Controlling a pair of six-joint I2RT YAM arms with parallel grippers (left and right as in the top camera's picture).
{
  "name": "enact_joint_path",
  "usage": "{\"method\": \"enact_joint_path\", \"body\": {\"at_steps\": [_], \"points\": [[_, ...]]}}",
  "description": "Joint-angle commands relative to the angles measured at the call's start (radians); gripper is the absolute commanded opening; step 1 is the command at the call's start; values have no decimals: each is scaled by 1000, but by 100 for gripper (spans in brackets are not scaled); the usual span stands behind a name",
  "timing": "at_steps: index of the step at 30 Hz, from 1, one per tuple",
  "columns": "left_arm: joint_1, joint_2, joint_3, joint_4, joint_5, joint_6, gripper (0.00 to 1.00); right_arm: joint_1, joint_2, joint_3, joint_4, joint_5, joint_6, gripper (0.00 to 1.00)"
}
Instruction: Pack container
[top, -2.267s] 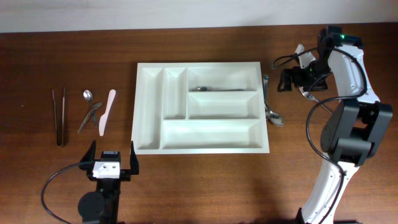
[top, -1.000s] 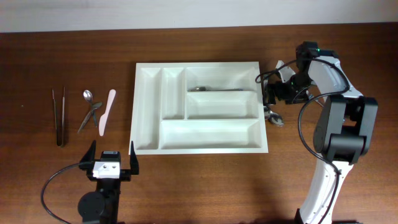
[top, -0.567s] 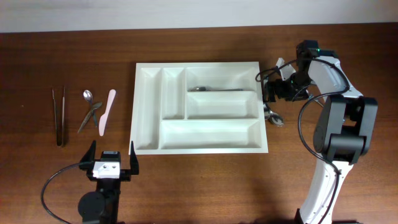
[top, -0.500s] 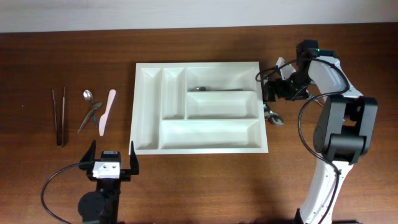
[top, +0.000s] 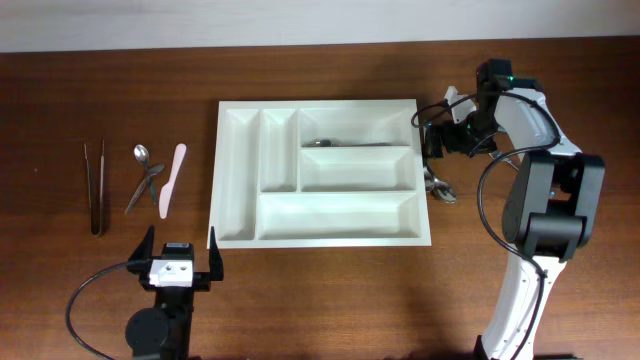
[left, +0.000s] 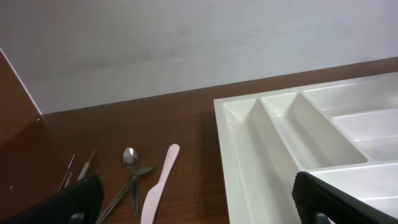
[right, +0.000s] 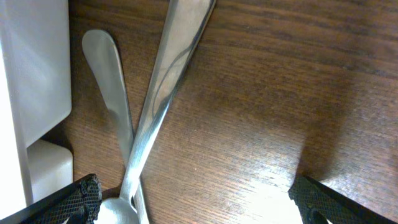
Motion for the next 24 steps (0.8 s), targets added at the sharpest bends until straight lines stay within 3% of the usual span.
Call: {"method": "enact_joint_path", "body": {"at_steps": [1,24], "points": [[5,-8,-4,-3,14,9,99,7,138,-46,11,23,1,99],[5,-8,-4,-3,14,10,99,7,214,-47,8,42,5,100]]}}
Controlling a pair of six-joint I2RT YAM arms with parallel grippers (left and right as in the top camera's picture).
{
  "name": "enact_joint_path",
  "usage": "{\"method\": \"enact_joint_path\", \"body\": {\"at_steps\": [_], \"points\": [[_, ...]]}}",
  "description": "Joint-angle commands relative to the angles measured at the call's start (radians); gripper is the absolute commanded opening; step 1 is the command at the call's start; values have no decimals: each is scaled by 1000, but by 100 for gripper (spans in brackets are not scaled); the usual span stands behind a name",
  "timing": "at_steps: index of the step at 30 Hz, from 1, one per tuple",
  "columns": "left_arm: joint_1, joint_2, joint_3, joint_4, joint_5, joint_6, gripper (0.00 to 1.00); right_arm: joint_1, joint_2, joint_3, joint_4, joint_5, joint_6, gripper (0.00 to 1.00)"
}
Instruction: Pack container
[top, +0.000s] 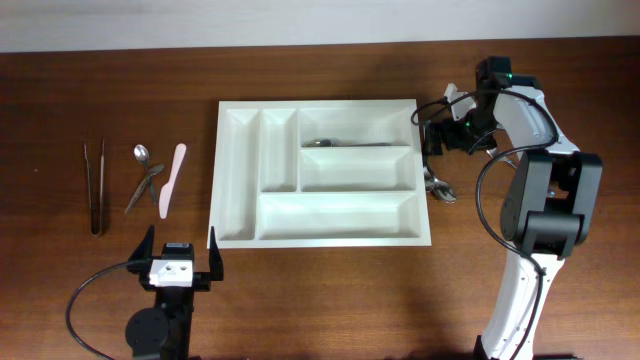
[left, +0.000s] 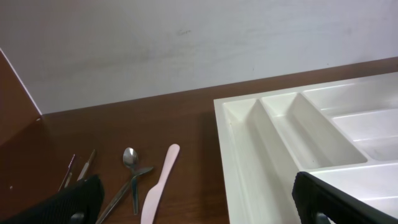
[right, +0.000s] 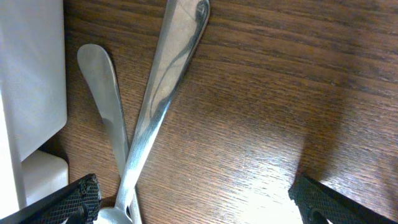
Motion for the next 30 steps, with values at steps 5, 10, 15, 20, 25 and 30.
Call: {"method": "enact_joint_path", "body": {"at_steps": [5,10,15,20,25,30], "points": [[5,-8,-4,-3,14,10,99,5,194,-78,16,28,5,95],[5,-8,-4,-3,14,10,99,5,196,-78,26,28,5,95],[5,-8,-4,-3,14,10,99,9,209,-78,15,-26,5,95],[5,-8,-4,-3,14,10,99,40,224,-78,15,-40,4,96],[5,-8,-4,-3,14,10,99,78,254,-78,27,-19,9,96],[5,-8,-4,-3,14,10,99,97,275,-78,37,37,21,96]]}}
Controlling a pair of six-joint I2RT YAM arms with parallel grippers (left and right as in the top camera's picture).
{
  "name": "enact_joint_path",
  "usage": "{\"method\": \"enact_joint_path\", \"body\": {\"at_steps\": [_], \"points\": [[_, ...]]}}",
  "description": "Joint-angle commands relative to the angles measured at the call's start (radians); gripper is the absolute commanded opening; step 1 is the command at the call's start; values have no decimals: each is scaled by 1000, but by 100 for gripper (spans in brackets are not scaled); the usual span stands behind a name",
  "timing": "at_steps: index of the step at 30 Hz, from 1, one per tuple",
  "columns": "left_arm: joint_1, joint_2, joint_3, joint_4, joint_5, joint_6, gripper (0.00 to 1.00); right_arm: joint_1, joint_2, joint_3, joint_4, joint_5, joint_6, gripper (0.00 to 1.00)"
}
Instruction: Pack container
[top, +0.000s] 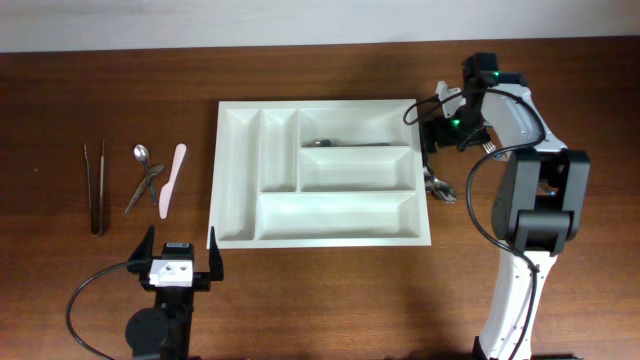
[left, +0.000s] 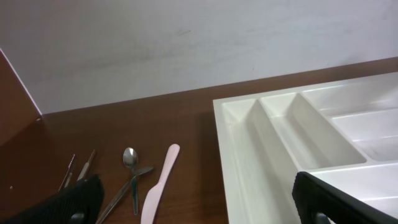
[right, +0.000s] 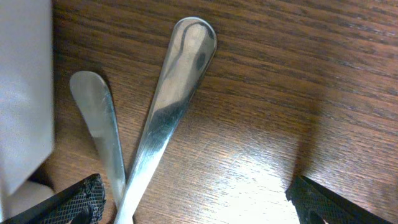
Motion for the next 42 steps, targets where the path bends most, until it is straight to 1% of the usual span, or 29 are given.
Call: {"method": "enact_joint_path", "body": {"at_steps": [1,6,16,21,26,32,37,42], "points": [[5,-8,-4,-3,14,9,99,38,248,-101,13,-60,11,96],[5,-8,-4,-3,14,10,99,36,248,-101,16,-2,13,96],[5,-8,-4,-3,14,10,99,37,248,-101,12,13,16,94],[5,-8,-4,-3,14,10,99,36,248,-101,11,45,17,87],[5,-8,-4,-3,14,10,99,26,248,-101,8,99,21,86],[5,-8,-4,-3,14,9,99,-31,248,-101,1,117,20,86],[5,-8,-4,-3,14,10,99,-105,248,-101,-8,117,20,86],[5,-8,-4,-3,14,10,99,-155,248,-101,-22,84,20,86]]}}
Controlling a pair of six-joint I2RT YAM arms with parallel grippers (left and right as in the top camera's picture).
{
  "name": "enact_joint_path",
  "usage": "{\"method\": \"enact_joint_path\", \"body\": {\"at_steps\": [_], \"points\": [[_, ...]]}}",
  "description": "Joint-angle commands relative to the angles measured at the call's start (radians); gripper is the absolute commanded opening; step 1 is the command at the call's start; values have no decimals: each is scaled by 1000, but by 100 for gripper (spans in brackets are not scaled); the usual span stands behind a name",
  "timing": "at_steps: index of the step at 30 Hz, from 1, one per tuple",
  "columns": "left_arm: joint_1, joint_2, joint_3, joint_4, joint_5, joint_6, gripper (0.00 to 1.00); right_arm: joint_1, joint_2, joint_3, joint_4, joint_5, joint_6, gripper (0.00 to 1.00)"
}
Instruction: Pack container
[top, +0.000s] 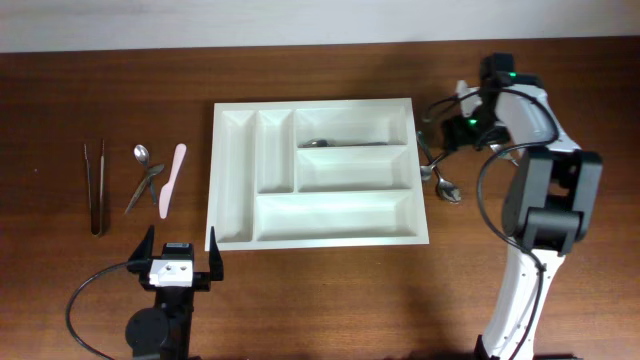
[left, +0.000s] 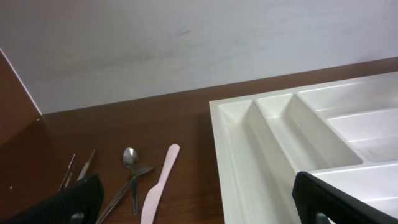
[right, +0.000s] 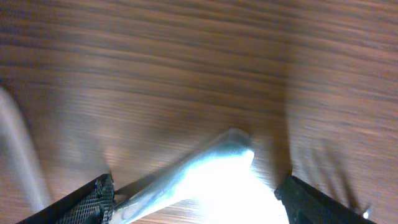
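Observation:
The white divided tray (top: 236, 238) lies mid-table with one metal utensil (top: 345, 143) in its top right compartment. Loose metal cutlery (top: 441, 178) lies on the wood just right of the tray. My right gripper (top: 449, 138) hangs low over it, open. In the blurred right wrist view the rounded end of a metal handle (right: 211, 163) sits between the spread fingertips (right: 93, 198) of that gripper (right: 202, 198). My left gripper (top: 180, 262) (left: 199, 202) is open and empty in front of the tray's left corner.
Left of the tray lie a pair of thin tongs (top: 95, 190), a small spoon (top: 141, 153), a dark metal utensil (top: 143, 188) and a pink plastic knife (top: 172, 180) (left: 158, 183). A pale wall borders the far table edge.
The tray sits slightly further left. My right gripper has moved right, away from the tray's edge, and one handle end now lies between its open fingers. The left arm is unchanged.
My right gripper hung open over two crossed handles beside the tray's right wall. In each later moment the handles' rounded ends lay nearer its fingers. Now a single end lies between them, and the tray has shifted left. The left gripper never moved.

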Motion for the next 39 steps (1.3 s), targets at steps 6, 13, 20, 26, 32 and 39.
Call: {"method": "enact_joint_path", "body": {"at_steps": [6,13,20,26,32,39], "points": [[5,-8,-4,-3,14,10,99,-61,231,-113,-37,-43,16,86],[5,-8,-4,-3,14,10,99,-56,231,-28,-96,-59,16,94],[5,-8,-4,-3,14,9,99,-57,231,163,-224,-106,17,99],[5,-8,-4,-3,14,10,99,-69,231,330,-342,-141,17,99],[5,-8,-4,-3,14,10,99,-99,231,505,-427,-172,16,99],[5,-8,-4,-3,14,10,99,-158,231,565,-442,58,16,99]]}}
